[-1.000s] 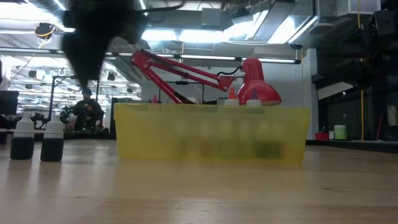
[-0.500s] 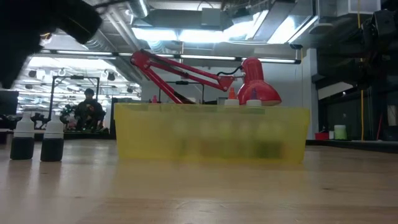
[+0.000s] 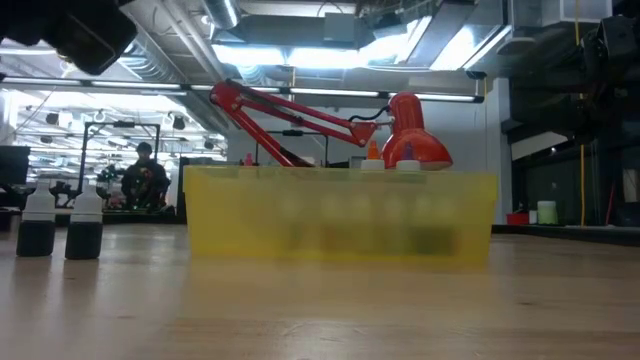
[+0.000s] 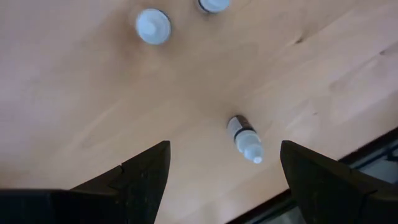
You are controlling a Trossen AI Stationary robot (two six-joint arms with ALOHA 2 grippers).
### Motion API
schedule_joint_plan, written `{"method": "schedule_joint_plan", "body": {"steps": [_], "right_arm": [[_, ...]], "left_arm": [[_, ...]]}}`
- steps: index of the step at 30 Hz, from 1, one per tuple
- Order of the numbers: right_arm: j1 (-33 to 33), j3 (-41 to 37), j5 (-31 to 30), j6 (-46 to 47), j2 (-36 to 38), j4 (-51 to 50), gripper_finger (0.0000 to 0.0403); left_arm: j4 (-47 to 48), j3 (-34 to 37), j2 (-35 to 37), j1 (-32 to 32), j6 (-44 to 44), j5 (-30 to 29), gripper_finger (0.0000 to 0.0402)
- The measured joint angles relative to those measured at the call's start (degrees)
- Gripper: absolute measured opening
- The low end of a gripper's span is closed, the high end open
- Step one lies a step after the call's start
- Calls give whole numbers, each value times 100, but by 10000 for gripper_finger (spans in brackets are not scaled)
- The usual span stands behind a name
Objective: Pick & Place food coloring
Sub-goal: Put the small black food bottle into the yellow bin
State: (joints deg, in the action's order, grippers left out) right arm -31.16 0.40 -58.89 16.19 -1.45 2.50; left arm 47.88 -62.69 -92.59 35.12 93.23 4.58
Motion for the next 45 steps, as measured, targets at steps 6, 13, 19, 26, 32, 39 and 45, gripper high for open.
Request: {"method": "schedule_joint_plan", "body": {"steps": [6, 13, 19, 26, 32, 39, 45], "right_arm": [[0, 0, 0, -2, 1, 0, 347], [0, 0, 0, -9, 0, 0, 347], [0, 0, 0, 0, 0, 0, 347], [0, 0, 0, -10, 1, 0, 347], [0, 0, 0, -9, 1, 0, 347], [0, 0, 0, 0, 0, 0, 347], [0, 0, 0, -10, 2, -1, 347]], "left_arm": [[-218, -101, -440, 113, 326, 4, 294], [-348, -410, -901, 271, 589, -50, 294], [-360, -545, -1167, 340, 627, -94, 294], [-343, -553, -1206, 379, 654, -148, 248], [-336, -553, -1206, 410, 669, -160, 170], [-335, -553, -1206, 416, 669, -153, 99], [-331, -553, -1193, 416, 464, -7, 57]]}}
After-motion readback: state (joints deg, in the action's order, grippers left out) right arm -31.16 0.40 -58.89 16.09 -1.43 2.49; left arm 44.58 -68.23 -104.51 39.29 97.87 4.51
